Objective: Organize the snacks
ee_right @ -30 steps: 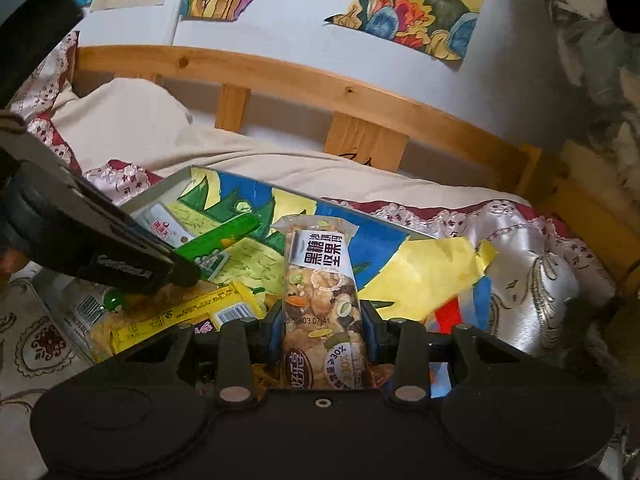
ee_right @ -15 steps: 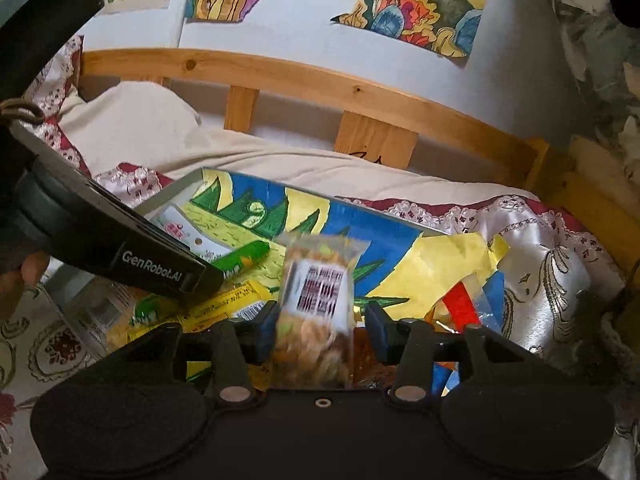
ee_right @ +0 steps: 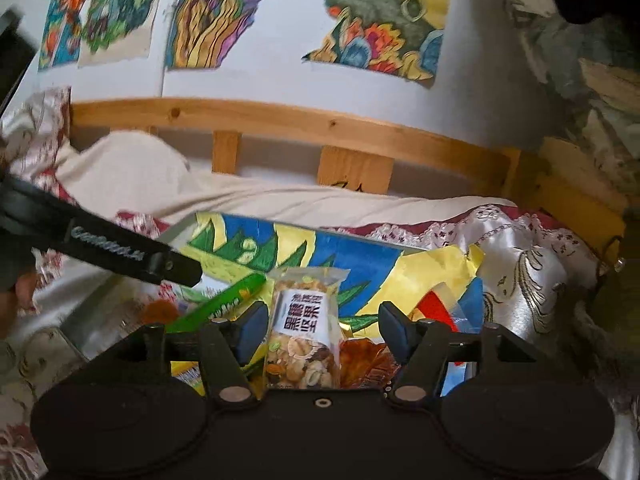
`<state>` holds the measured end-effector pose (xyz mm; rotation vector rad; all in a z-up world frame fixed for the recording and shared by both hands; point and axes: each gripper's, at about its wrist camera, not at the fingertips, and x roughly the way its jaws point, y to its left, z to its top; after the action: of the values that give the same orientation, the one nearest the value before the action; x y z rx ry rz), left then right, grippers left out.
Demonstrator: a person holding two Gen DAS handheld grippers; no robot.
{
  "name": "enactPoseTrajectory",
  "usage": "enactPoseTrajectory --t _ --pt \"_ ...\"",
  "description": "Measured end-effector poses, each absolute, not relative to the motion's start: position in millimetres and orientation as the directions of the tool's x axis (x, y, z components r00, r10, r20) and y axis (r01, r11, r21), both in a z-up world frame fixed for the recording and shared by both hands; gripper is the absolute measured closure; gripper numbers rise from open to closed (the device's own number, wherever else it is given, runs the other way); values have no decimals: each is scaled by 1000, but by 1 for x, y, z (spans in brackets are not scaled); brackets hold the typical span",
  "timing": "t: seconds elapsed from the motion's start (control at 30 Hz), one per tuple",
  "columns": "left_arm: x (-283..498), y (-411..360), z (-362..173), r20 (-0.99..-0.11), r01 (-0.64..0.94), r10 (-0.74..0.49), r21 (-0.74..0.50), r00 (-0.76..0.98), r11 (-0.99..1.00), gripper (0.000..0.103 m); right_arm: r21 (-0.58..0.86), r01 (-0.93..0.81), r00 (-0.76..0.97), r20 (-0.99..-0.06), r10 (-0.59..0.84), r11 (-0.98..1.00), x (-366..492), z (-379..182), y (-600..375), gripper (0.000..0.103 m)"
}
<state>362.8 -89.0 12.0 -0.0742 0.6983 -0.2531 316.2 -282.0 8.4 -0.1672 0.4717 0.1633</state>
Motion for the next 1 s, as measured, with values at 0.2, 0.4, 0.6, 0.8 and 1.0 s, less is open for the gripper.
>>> enactPoseTrajectory --t 0.2,0.4,0.6,0.8,1.0 --pt "339 -71 21 -570 154 -223 -167 791 974 18 -81 -171 899 -420 122 982 297 21 -283 29" --pt "308 -54 27 -507 113 -190 -178 840 977 8 -35 -149 910 -396 123 988 274 32 -284 22" --pt "281 -46 26 -490 83 -160 -175 857 981 4 -22 -139 914 -387 120 990 253 39 -283 18" --pt "248 -41 30 -443 66 -132 -163 887 985 1 6 -127 925 -359 121 992 224 47 -283 11" --pt "210 -33 29 -420 50 -114 -160 901 986 1 13 -104 937 -335 102 995 184 46 -276 7"
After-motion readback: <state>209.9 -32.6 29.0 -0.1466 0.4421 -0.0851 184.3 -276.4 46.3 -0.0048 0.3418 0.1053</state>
